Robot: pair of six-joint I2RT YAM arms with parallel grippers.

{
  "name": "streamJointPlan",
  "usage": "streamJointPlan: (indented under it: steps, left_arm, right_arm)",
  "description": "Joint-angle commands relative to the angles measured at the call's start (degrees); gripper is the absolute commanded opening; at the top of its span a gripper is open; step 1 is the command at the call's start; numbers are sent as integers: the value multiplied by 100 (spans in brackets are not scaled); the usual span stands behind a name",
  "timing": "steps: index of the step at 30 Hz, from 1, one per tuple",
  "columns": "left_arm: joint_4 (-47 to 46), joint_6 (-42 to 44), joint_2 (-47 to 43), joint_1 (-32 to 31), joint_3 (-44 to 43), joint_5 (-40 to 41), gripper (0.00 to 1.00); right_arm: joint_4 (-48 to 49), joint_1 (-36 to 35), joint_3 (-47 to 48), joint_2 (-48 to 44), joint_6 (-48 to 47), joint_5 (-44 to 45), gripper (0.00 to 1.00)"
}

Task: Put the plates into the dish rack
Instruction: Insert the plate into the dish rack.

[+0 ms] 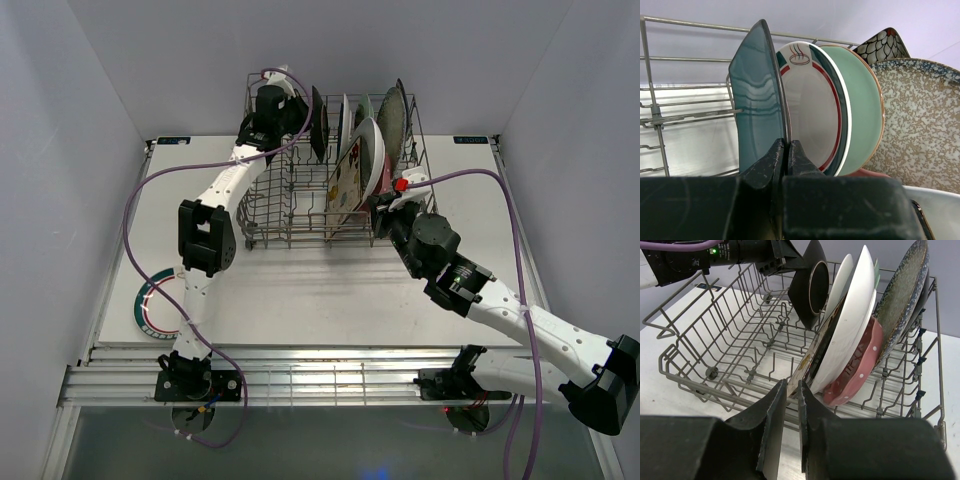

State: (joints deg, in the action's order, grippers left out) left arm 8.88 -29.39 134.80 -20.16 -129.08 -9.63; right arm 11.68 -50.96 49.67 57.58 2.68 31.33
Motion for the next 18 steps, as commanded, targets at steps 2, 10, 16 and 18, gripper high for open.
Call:
streamJointPlan:
  steps: [2, 10, 16, 18]
  left_arm:
    - [-634, -49, -42, -23, -547, -276, 15]
    - [-520, -138, -103, -32, -601, -241, 14]
    - [-274, -208, -182, -40, -653, -241, 5]
    - [-230, -208, -191, -40, -698, -241, 0]
  right_arm:
    - [203, 42, -63, -54, 49, 48, 21]
    - [212, 51, -63, -63, 49, 40, 22]
    - [203, 51, -45, -80, 57, 13, 21]
    - [203, 51, -36, -72, 66, 13, 22]
